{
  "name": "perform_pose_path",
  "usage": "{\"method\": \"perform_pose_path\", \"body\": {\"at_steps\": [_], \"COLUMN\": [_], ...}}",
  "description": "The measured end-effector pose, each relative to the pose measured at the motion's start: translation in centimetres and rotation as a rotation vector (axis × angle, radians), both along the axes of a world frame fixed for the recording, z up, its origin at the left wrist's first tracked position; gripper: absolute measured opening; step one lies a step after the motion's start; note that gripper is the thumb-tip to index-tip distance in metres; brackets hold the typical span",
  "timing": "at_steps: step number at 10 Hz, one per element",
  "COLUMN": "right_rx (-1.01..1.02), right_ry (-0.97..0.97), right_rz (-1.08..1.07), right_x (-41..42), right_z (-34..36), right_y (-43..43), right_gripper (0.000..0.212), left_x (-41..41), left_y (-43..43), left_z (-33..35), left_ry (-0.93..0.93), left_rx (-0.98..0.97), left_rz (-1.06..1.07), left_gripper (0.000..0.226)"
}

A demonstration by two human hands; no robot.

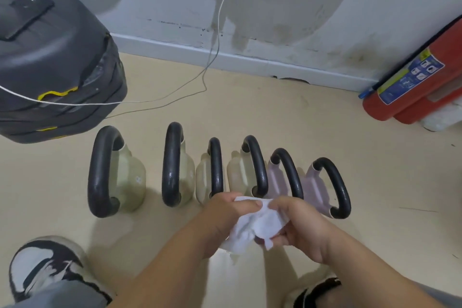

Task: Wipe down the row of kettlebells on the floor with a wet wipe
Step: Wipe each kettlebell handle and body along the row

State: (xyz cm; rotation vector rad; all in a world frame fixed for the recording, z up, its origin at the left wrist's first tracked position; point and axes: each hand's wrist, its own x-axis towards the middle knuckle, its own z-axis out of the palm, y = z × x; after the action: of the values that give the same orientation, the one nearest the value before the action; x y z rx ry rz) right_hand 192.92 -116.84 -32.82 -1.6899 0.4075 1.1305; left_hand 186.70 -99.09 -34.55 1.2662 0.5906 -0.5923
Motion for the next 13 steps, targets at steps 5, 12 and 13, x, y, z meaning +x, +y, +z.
{"method": "perform_pose_path", "body": {"at_steps": [5,12,13], "right_rx": [-0.101,-0.372,-0.357], "right_ry": [-0.186,-0.490,-0.433], "right_rz": [-0.242,0.273,0.221], "right_x": [-0.2,4.8,4.4], "right_z": [2.0,-2.2,-2.6], "right_y": [2.0,5.1,5.7], "right_gripper": [0.016,0.029,0.026], "left_x": [0.3,5.0,5.1], "left_y": [-0.7,-3.2,-4.2], "left_z": [-1.5,-2.7,-1.6], "left_ry": [-0.183,-0.128,0.044], "left_rx": [0.429,0.664,0.171], "left_rz": [0.162,0.034,0.357], "left_gripper": [0.033,0.019,0.021]}}
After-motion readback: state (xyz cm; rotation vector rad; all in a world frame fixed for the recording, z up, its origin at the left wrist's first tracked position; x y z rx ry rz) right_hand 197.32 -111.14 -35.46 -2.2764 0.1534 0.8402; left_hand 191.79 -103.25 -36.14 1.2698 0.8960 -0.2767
